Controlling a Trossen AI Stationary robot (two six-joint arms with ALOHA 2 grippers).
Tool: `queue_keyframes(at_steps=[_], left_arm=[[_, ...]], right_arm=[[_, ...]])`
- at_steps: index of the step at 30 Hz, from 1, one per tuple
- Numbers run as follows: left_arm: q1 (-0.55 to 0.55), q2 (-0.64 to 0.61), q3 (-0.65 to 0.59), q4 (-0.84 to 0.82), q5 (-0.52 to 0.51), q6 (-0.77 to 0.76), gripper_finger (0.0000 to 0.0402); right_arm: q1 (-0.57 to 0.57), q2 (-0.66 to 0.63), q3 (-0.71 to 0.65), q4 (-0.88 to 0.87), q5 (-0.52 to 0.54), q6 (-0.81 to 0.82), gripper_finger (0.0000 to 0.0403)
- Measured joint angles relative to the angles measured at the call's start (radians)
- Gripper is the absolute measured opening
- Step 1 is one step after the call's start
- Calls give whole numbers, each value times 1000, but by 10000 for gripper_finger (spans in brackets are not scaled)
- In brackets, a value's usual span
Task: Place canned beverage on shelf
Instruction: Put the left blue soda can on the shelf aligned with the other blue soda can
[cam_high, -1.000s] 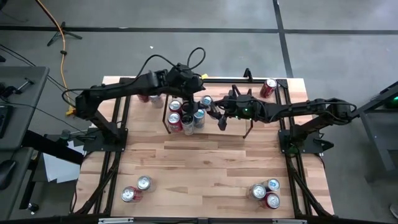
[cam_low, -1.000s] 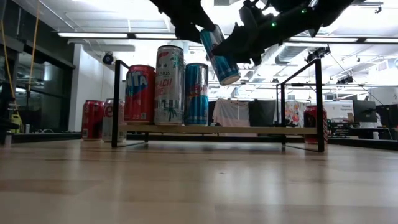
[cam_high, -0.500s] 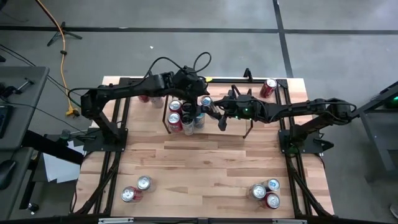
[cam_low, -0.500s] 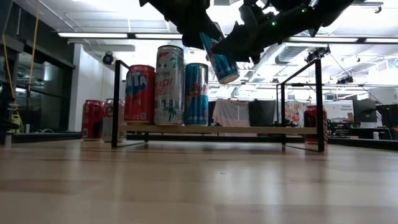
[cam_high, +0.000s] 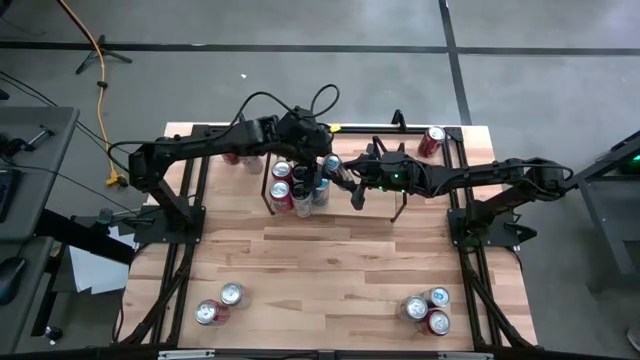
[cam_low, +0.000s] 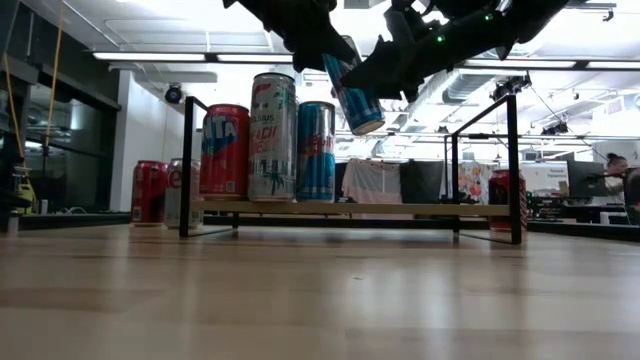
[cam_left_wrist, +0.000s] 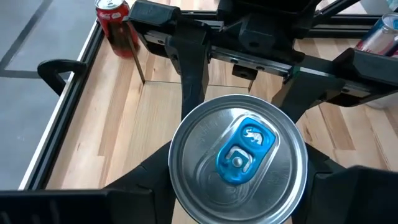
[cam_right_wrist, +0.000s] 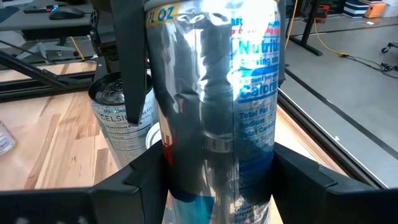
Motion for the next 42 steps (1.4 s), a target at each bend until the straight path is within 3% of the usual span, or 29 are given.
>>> queue_keyframes(at_steps=[5,13,19,29,36,42], left_arm=[[0,0,0,3,-11,5,170],[14,1,0,3,-72,-16,170],[21,1,0,0,-111,-15,170],[68,-38,-1,-91,-193,-49,170],[97,-47,-1,-177,-202,-108,170],[79,-48,-1,-160,-178,-128,170]], right_arm=[[0,0,0,1,2,-28,227],[0,0,10,-2,66,62,290],[0,0,95,-163,86,47,310],[-1,-1,323,-689,75,16,312],[3,-65,302,-767,115,100,312],[33,-211,211,-762,208,222,312]])
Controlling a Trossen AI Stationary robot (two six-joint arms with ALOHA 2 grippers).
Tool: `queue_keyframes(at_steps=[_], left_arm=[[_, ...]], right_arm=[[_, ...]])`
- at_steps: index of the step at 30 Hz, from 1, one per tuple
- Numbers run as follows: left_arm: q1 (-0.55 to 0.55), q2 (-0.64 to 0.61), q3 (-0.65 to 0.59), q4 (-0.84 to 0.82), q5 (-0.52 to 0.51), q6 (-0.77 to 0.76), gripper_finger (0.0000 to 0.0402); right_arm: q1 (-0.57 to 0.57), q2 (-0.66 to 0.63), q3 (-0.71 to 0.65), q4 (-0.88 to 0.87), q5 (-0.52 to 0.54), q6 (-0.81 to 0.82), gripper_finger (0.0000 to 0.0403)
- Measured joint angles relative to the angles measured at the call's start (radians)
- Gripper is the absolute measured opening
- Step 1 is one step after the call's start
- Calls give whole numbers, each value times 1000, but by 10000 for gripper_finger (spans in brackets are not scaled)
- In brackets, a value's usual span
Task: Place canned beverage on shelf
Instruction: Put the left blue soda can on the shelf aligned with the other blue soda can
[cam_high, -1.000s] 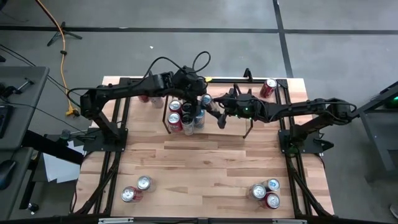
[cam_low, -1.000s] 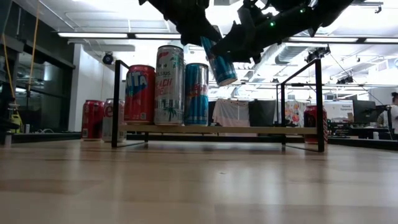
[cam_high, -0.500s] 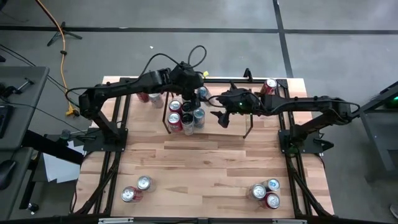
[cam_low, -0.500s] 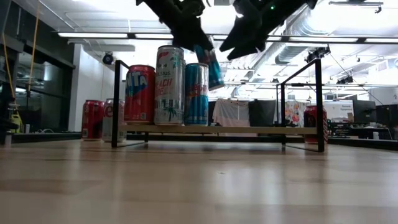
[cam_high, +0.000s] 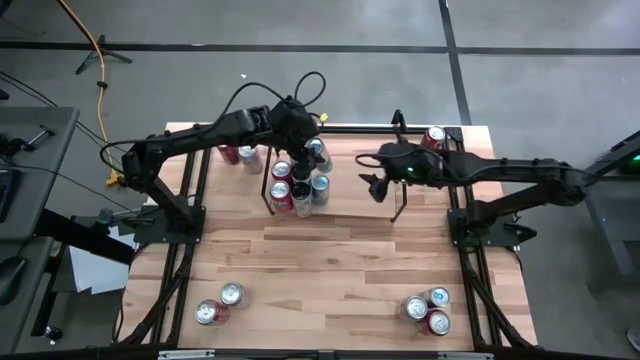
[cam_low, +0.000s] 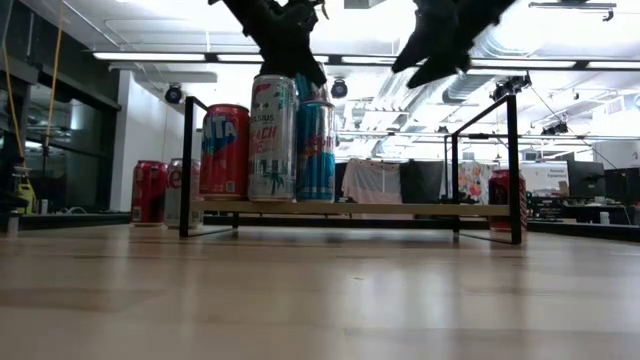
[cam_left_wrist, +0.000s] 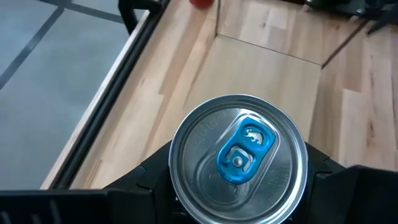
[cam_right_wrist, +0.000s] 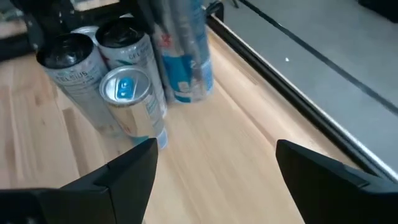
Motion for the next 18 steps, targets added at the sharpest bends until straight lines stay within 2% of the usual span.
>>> queue_keyframes(at_steps=[5,18], left_arm=[[1,0,0,4,-3,0,170],[0,18,0,-14,1,-45,170]], right_arm=[[27,-82,-55,12,21,87,312],[67,-89,-67,21,58,141,312]])
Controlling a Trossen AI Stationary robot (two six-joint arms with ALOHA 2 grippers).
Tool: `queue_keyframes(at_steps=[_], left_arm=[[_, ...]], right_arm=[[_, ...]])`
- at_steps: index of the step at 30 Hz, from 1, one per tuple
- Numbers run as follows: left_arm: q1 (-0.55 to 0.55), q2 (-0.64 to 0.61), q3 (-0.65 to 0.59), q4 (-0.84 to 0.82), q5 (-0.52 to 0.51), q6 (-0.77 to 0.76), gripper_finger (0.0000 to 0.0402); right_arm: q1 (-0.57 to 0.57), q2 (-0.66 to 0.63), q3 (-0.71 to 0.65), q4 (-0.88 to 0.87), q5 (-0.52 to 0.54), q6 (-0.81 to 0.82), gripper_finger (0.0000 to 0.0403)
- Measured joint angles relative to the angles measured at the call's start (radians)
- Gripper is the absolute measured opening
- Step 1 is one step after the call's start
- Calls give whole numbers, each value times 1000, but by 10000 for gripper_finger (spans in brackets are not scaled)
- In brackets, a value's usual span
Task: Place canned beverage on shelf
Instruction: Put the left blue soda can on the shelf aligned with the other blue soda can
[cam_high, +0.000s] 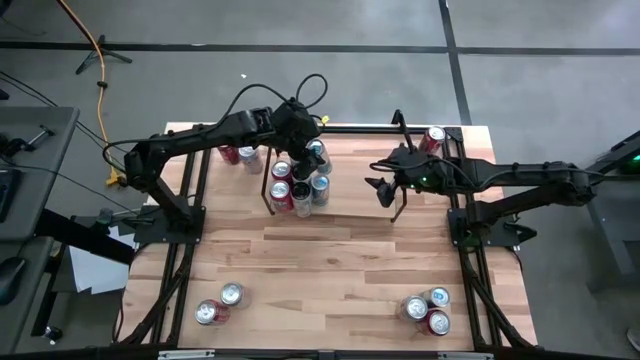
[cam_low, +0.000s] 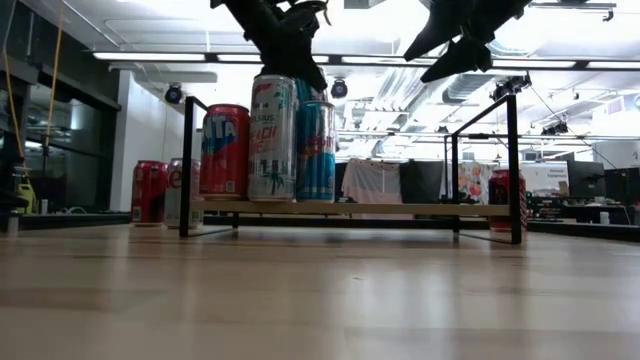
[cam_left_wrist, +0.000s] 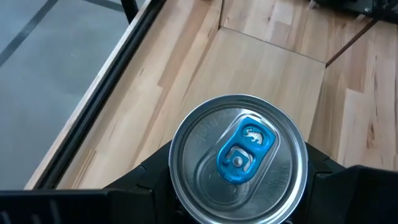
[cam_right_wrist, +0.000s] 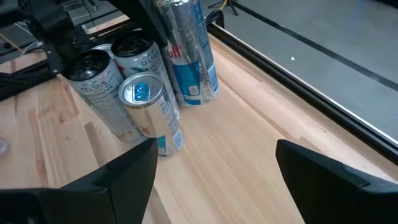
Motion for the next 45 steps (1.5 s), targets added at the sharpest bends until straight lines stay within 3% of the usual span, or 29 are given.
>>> queue_keyframes(at_steps=[27,34,45], left_arm=[[-19,70,1,-27,-14,-17,183],[-20,80,2,-24,33,-16,184],[-24,98,3,2,24,-14,210]], right_arm=[[0,1,0,3,35,0,312],[0,1,0,3,35,0,312],[0,1,0,3,36,17,312]])
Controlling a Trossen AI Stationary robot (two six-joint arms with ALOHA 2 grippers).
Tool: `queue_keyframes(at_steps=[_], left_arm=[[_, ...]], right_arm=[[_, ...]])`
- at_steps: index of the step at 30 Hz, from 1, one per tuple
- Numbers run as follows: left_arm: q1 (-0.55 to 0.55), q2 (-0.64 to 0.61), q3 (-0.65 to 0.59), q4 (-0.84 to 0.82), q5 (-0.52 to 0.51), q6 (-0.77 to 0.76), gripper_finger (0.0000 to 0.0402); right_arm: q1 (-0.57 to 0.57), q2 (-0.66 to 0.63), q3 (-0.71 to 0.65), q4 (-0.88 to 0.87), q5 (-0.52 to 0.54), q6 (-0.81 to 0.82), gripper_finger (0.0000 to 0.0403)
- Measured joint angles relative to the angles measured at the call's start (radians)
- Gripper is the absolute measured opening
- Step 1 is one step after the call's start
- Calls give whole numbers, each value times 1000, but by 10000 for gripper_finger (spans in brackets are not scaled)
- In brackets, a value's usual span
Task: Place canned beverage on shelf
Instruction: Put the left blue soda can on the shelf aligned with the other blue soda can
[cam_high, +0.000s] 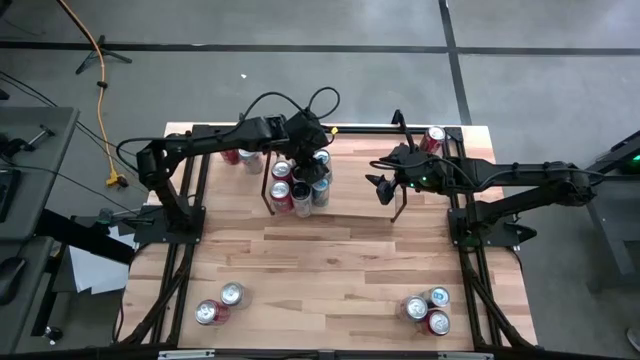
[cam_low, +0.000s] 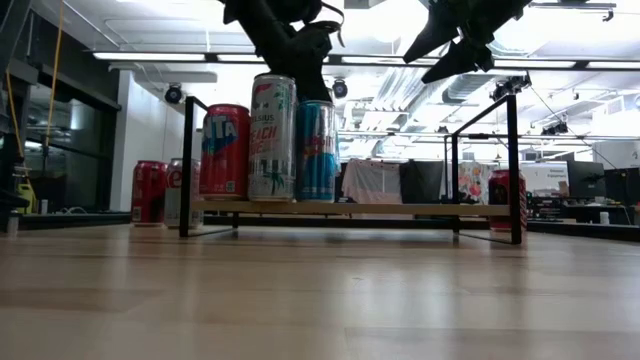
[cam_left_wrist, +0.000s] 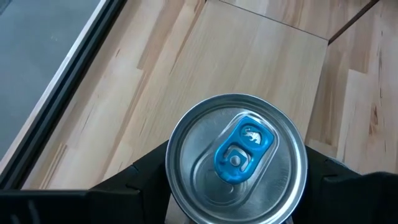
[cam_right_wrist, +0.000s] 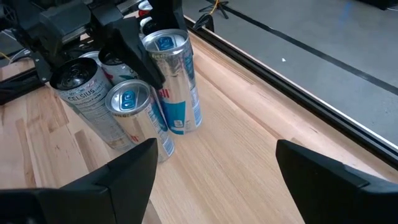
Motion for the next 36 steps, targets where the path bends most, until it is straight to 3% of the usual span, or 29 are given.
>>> queue_keyframes(at_steps=[20,36], left_arm=[[-6,-3,-3,10,1,15,211],[2,6,112,-47,4,105,211]], right_arm=[[0,0,0,0,0,2,312],[0,0,0,0,0,2,312]])
